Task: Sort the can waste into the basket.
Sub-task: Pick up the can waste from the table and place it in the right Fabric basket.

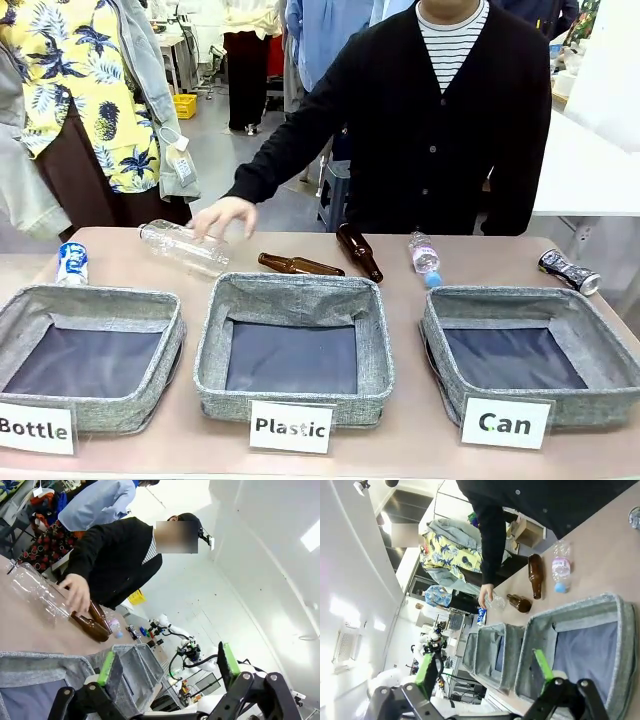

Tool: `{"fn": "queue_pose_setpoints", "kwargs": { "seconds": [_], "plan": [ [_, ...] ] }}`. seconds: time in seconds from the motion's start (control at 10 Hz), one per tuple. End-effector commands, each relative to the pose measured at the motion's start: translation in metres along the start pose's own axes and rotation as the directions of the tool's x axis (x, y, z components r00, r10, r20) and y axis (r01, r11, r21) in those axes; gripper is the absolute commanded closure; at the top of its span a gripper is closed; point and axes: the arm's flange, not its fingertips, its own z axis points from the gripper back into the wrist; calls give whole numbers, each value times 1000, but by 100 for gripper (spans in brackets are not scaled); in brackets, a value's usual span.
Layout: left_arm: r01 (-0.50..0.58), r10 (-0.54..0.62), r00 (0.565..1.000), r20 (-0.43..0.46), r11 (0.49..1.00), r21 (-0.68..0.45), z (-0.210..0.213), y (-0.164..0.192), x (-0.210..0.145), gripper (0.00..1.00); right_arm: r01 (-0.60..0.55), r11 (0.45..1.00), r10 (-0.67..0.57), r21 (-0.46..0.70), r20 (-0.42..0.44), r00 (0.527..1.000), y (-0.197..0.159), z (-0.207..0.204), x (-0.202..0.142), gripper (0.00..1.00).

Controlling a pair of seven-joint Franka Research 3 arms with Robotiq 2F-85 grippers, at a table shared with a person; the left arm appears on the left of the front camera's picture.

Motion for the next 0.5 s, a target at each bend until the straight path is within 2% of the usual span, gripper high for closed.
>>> {"fn": "queue_pose_setpoints", "kwargs": {
  "seconds": [0.0, 0.1, 0.2, 0.3, 0.4],
  "plan": [
    [14, -14, 1000, -9, 1000, -15, 1, -2, -2, 0, 0, 1000, 0, 1, -3, 1000, -1, -2, 0, 0],
    [14, -14, 1000, -9, 1000, -15, 1, -2, -2, 0, -109, 993, 108, -44, -21, 994, 17, -22, 3, 0],
    [14, -14, 1000, -9, 1000, -15, 1, -2, -2, 0, -230, 960, 220, -163, -76, 973, 33, -46, 9, 0],
    [14, -14, 1000, -9, 1000, -15, 1, -2, -2, 0, -328, 886, 289, -327, -164, 943, 44, -70, 17, 0],
    [14, -14, 1000, -9, 1000, -15, 1, -2, -2, 0, -417, 778, 324, -470, -268, 907, 50, -96, 25, 0]
  ]
}}
